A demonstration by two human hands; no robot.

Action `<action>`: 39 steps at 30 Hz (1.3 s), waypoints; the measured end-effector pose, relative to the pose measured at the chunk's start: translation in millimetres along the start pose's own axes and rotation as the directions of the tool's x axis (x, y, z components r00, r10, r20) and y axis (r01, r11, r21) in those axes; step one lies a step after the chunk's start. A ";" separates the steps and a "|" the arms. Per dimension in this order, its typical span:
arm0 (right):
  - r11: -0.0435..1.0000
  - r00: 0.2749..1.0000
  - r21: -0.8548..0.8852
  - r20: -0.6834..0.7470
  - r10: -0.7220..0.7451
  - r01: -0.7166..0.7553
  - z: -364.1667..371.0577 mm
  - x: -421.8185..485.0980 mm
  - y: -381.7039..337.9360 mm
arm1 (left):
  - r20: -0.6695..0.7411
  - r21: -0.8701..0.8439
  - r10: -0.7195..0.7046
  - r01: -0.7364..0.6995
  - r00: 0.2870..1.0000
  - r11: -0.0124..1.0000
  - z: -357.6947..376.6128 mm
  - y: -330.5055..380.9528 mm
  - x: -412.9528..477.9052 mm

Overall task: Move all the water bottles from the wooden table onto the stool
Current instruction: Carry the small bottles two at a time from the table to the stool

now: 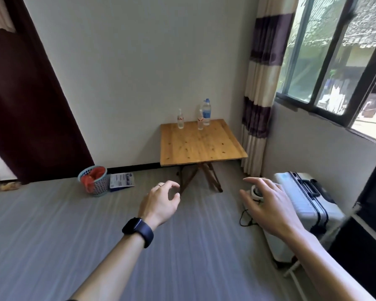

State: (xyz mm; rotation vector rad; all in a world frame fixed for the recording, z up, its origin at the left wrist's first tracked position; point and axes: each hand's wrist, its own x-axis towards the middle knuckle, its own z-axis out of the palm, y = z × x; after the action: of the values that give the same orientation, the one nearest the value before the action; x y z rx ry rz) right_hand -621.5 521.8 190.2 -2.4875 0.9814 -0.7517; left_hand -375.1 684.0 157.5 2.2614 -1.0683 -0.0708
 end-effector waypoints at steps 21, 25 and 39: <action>0.997 0.990 0.058 0.130 -0.058 0.051 145.6 430.3 116.5 | -0.051 0.039 -0.168 0.170 0.985 0.985 94.6 -38.4 399.2; 0.996 0.988 0.055 0.137 -0.071 0.064 188.6 515.1 123.7 | -0.012 0.004 -0.166 0.167 0.986 0.986 120.5 -58.8 485.0; 0.999 0.986 -0.030 0.163 0.037 -0.033 303.8 774.8 153.3 | 0.079 0.047 -0.119 0.116 0.990 0.992 168.0 -115.6 790.5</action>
State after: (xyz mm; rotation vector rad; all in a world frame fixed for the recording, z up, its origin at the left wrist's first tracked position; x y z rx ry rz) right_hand -42.0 -92.6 138.0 -2.5022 0.9786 -0.5168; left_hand 182.4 88.6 123.1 2.3765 -0.9855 -0.1924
